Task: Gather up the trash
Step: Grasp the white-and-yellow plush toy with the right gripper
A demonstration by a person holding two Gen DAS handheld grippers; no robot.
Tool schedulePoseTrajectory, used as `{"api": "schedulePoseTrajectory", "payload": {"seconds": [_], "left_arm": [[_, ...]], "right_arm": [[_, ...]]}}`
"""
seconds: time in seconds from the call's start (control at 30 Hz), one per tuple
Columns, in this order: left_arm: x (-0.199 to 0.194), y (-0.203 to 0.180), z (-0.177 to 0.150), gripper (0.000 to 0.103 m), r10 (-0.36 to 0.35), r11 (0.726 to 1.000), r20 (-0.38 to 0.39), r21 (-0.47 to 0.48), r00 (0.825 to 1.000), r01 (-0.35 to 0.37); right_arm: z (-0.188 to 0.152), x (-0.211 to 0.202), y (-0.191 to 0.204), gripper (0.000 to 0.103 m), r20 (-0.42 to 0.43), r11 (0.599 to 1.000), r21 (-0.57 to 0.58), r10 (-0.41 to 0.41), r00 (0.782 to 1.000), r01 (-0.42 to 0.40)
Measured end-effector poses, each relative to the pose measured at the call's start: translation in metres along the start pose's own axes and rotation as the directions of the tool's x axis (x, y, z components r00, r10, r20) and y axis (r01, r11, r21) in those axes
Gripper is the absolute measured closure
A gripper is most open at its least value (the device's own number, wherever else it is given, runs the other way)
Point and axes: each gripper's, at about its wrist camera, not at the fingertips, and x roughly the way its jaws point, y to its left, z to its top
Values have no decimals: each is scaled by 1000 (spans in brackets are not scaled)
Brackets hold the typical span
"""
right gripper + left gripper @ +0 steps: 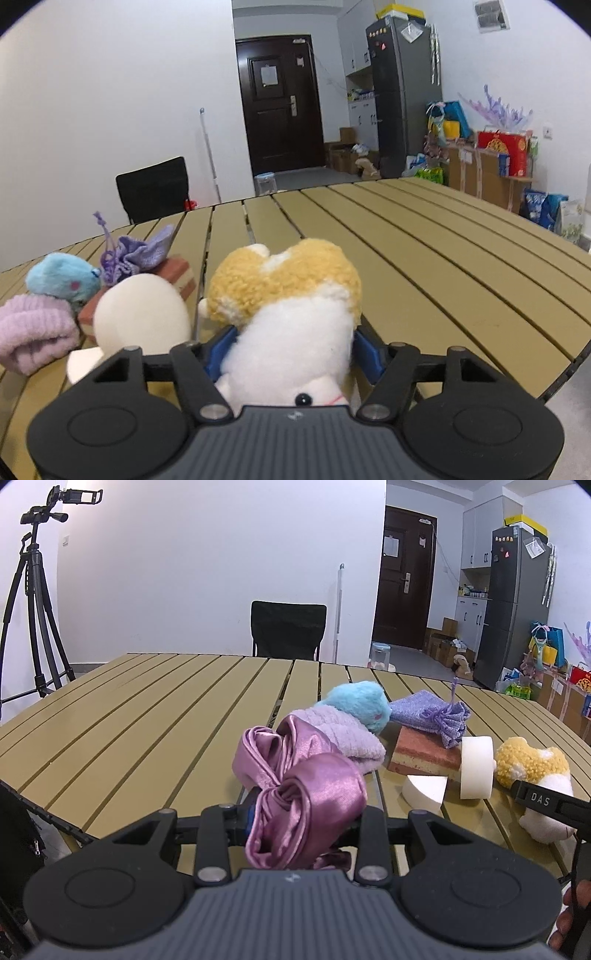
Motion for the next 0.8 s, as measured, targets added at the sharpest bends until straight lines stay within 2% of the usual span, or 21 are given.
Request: {"api": "schedulePoseTrajectory", "payload": {"seconds": [0.1,0.2,0.47,0.6,0.8], "left_arm": [[0,2,0,68,2,1000,2,-2,1000,-2],[-2,3,0,68,2,1000,9,1,1000,-2],[-17,5,-3,68,-11,1000,32,10,999,10],[-30,5,-5,68,-21,1000,47,19,999,20],[-57,5,-10,68,-46,999,64,31,997,44]], "right_arm": [[-2,3,1,40,19,1000,-17,-3,1000,3],[-2,2,2,49,26,1000,-27,6,1000,-6],[-2,-14,-16,51,57,999,24,35,998,-37],[-3,-32,-25,51,75,996,38,74,994,-77],[-3,-80,-29,51,121,991,-7,132,984,-132]]}}
